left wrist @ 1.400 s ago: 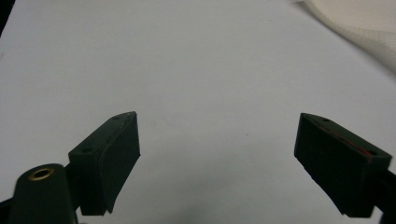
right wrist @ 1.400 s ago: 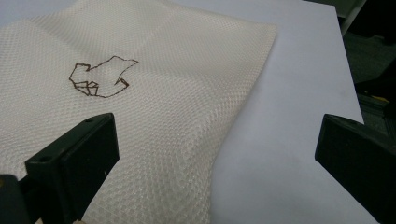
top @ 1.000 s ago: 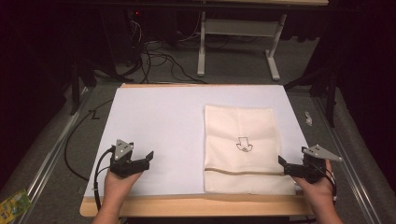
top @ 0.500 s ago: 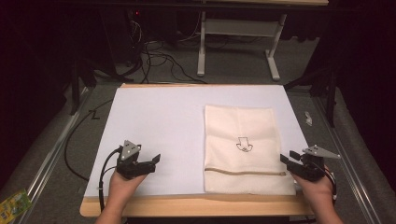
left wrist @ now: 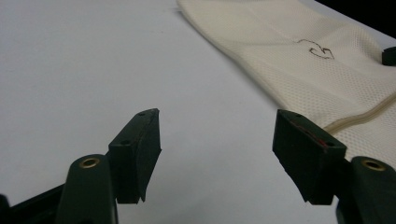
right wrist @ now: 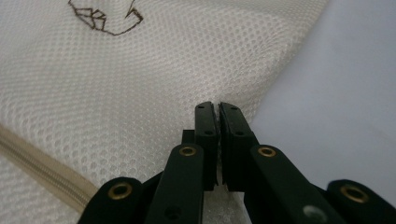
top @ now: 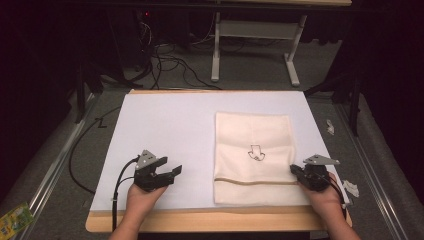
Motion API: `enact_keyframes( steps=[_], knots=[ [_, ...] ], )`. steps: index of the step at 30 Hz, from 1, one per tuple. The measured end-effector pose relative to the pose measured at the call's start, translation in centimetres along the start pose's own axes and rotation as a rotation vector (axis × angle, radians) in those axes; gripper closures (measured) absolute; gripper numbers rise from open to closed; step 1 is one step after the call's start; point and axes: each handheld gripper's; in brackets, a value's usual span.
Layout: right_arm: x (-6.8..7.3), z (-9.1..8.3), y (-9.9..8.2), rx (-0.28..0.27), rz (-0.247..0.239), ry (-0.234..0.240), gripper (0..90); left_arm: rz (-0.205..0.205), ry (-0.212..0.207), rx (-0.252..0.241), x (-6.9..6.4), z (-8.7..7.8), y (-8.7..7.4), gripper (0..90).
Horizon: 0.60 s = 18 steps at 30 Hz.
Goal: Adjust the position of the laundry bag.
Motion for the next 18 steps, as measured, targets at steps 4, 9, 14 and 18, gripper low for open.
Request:
enact_keyframes(
  steps=[4, 9, 14, 18],
  knots=[
    [2.2, 0.7, 0.8, -0.001, -0.062, 0.028, 87.8, -0.001, -0.042, 0.029, -1.2, 1.7, 0.3, 35.4],
    [3.8, 1.0, 1.1, -0.006, -0.126, 0.058, 87.1, 0.001, -0.068, 0.044, -2.6, 4.4, 1.7, 42.0],
    [3.7, 0.8, 1.0, -0.01, -0.127, 0.062, 86.6, 0.006, -0.071, 0.117, -3.8, 7.9, 2.8, 47.7],
    [3.8, 0.7, 0.8, -0.015, -0.141, 0.057, 86.2, 0.039, -0.039, 0.196, -4.6, 9.5, 2.6, 62.3]
  ],
)
Point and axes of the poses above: each handheld gripper's, and its own axes: z roughly forward along the jaws, y roughly out of its top, x roughly to its left, and after that the axes turned 6 degrees about x, right-handed
